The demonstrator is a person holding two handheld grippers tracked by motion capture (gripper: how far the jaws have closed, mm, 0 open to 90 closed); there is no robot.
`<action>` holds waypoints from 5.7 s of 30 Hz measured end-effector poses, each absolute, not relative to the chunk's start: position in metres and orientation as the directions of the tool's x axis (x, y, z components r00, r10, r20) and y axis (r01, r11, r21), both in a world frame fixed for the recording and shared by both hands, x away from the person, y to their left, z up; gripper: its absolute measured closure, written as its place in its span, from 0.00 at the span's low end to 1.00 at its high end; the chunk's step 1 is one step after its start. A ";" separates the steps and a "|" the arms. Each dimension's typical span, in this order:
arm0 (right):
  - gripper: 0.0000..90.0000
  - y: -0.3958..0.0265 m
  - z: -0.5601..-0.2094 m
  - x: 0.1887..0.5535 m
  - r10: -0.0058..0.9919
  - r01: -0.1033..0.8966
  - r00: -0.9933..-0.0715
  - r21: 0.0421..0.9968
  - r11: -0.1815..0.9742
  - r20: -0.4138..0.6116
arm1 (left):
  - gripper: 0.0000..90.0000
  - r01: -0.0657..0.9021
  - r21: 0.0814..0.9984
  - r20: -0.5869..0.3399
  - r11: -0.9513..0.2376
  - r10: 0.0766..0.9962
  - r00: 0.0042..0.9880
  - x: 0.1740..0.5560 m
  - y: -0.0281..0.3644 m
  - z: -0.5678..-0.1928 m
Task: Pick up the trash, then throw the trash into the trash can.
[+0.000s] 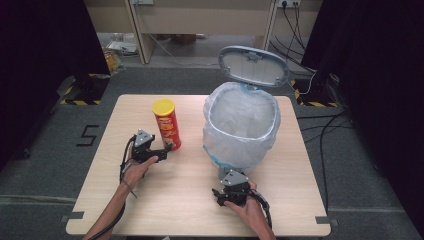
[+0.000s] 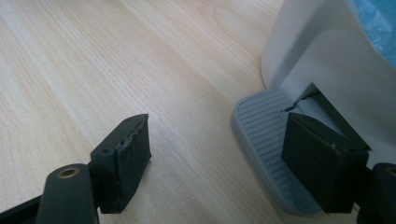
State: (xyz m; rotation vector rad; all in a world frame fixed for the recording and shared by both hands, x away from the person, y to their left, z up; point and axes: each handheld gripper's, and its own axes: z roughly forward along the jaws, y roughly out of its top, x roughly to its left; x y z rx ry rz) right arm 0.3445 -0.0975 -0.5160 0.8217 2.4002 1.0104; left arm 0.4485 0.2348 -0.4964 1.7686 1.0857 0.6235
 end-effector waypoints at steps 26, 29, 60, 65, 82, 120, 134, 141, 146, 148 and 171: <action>0.26 -0.098 -0.516 0.344 0.649 0.353 -0.747 0.741 0.571 -0.145 | 0.20 0.373 0.913 -0.020 -0.166 0.895 0.446 0.477 0.213 -0.498; 0.26 -0.098 -0.516 0.344 0.649 0.351 -0.746 0.741 0.572 -0.147 | 0.21 0.373 0.913 -0.022 -0.163 0.895 0.445 0.481 0.214 -0.501; 0.26 -0.098 -0.516 0.344 0.650 0.355 -0.746 0.739 0.573 -0.146 | 0.27 0.352 0.910 -0.012 -0.218 0.836 0.548 0.450 0.212 -0.444; 0.26 -0.098 -0.516 0.344 0.648 0.352 -0.746 0.738 0.576 -0.151 | 0.27 0.347 0.914 -0.025 -0.208 0.826 0.563 0.447 0.214 -0.435; 0.26 -0.098 -0.516 0.344 0.653 0.358 -0.744 0.739 0.571 -0.144 | 0.27 0.333 0.917 -0.019 -0.218 0.813 0.582 0.441 0.216 -0.418; 0.26 -0.099 -0.516 0.344 0.648 0.355 -0.749 0.742 0.569 -0.138 | 0.27 0.251 0.934 0.029 -0.255 0.753 0.657 0.436 0.204 -0.341; 0.26 -0.098 -0.516 0.344 0.649 0.356 -0.748 0.740 0.571 -0.141 | 0.27 0.232 0.941 0.034 -0.248 0.748 0.663 0.435 0.202 -0.323; 0.26 -0.098 -0.516 0.344 0.646 0.349 -0.749 0.739 0.576 -0.150 | 0.27 0.207 0.947 0.054 -0.246 0.756 0.652 0.434 0.200 -0.305; 0.26 -0.098 -0.516 0.344 0.649 0.355 -0.747 0.737 0.576 -0.147 | 0.27 0.192 0.949 0.064 -0.249 0.750 0.659 0.435 0.194 -0.295; 0.26 -0.098 -0.515 0.344 0.648 0.355 -0.747 0.736 0.576 -0.147 | 0.27 0.169 0.951 0.085 -0.257 0.746 0.660 0.436 0.193 -0.291; 0.26 -0.098 -0.516 0.344 0.645 0.350 -0.750 0.739 0.576 -0.147 | 0.27 0.148 0.955 0.094 -0.258 0.733 0.673 0.447 0.156 -0.256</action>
